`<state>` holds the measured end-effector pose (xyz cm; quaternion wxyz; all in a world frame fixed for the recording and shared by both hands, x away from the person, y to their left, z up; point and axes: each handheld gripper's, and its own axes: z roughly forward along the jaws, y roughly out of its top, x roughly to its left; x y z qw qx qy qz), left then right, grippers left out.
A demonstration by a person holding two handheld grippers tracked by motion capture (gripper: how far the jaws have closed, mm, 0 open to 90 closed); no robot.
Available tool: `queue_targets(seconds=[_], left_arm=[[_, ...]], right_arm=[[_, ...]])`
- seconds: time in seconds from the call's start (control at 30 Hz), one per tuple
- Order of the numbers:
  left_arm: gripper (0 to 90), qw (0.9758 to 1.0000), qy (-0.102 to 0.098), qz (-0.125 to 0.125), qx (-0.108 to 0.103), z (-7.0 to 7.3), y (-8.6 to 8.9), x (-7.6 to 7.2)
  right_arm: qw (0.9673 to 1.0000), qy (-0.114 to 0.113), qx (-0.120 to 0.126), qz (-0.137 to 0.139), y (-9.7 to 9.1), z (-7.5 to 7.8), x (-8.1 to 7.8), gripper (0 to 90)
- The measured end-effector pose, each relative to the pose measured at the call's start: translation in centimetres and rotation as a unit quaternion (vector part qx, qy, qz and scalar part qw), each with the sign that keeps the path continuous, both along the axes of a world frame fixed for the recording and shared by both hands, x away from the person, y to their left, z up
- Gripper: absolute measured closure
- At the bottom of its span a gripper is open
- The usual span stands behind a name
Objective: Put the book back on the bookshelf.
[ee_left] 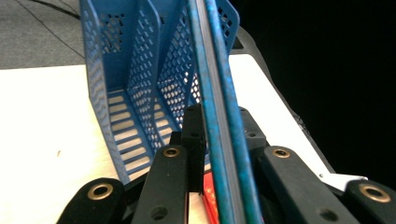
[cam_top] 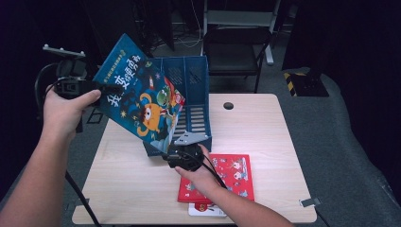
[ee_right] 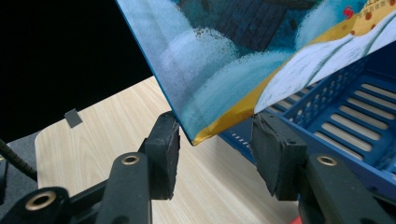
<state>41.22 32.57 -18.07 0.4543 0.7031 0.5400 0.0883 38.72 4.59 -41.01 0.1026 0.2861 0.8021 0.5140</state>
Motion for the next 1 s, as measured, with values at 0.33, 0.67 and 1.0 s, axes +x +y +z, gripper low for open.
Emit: queue_targets(seconds=[0.33, 0.67, 1.0], left_arm=[[77.7, 0.9997, 0.010, 0.022, -0.003, -0.2, 1.6, -0.3], [77.7, 0.9993, 0.013, 0.035, -0.001, -0.4, 3.5, -0.7], [77.7, 0.9988, 0.015, 0.046, -0.003, -0.6, 4.6, -1.0]], right_arm=[[0.9999, 0.005, 0.002, 0.012, 1.7, -0.3, 0.4, 52.2], [0.9996, 0.010, 0.005, 0.025, 3.6, -0.5, 0.5, 52.2], [0.9994, 0.013, 0.003, 0.033, 4.9, -0.7, 0.6, 52.2]])
